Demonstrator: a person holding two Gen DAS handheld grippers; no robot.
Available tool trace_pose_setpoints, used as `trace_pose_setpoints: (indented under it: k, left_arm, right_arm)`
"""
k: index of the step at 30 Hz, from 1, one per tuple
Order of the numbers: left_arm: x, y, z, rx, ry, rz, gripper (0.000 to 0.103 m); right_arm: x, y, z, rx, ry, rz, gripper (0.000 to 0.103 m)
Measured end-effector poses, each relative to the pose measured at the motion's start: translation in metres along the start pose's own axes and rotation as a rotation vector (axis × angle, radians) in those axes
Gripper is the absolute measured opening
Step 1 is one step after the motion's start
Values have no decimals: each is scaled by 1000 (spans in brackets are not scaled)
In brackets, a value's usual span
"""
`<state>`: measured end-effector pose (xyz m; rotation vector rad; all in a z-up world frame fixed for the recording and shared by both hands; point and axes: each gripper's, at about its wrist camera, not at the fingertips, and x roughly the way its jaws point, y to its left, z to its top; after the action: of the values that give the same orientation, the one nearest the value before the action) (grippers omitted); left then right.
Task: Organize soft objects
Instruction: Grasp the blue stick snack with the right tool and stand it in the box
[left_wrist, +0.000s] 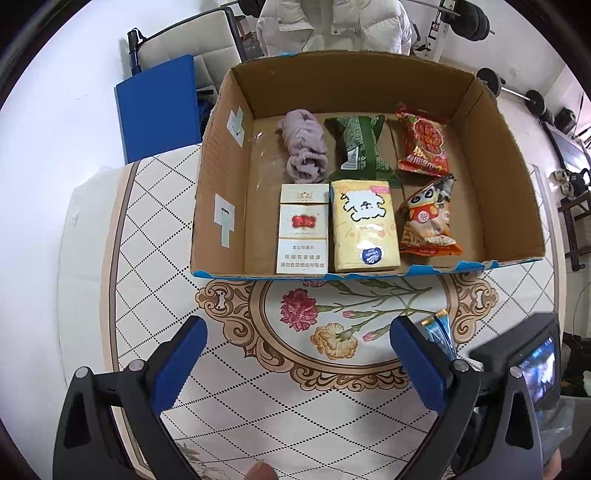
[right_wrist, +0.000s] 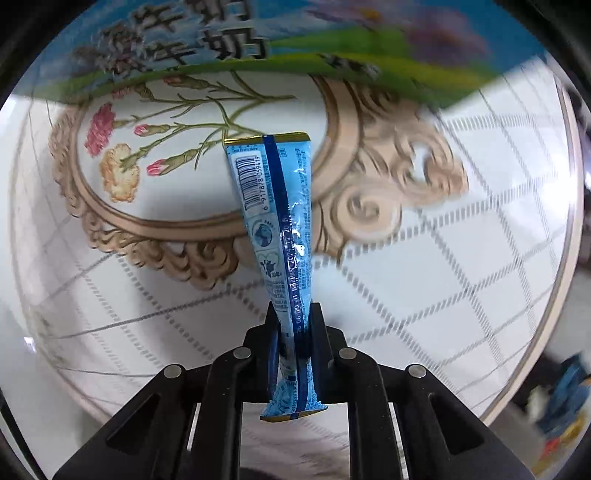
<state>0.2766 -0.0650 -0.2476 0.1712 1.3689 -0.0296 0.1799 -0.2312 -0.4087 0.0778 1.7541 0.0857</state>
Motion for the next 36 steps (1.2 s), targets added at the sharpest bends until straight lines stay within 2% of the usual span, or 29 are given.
trace_pose_setpoints:
  k: [5,10,14,15,19,22,25,31,36]
  left_arm:
    - [-19,0,-3,-17,-18,-58,102]
    - [-43,-4,-2,-23,-39,-118,102]
    - [-62,-9,6,-17,-64,-171,102]
    - [-68,-10,11,-17,-74,-185,102]
    - [-74,-17,32,-9,-88,-202,102]
    - [-71,-21,58,-3,-98,-193,102]
    - [-58,-23,86,0,-96,-172,102]
    - [-7,-24,137,0,-24,-156,101]
    - [36,-28,157,-6,42,-162,101]
  right_arm:
    - [-46,-24,-30,79,-70,111,15]
    - [-129,-46,-47,122,-208,195,15]
    - [-198,-54,-39,117,-327,218,15]
    - [-210,-44,-26,113,-344,220,15]
    - [-249,-44,8,120,-419,197,15]
    - [-260,-43,46,136,-450,157,15]
    - [-251,-39,88,152,-439,116,15]
    - [-199,-39,159,210,-318,69,14]
    - [-158,-38,195,239,-242,29,14]
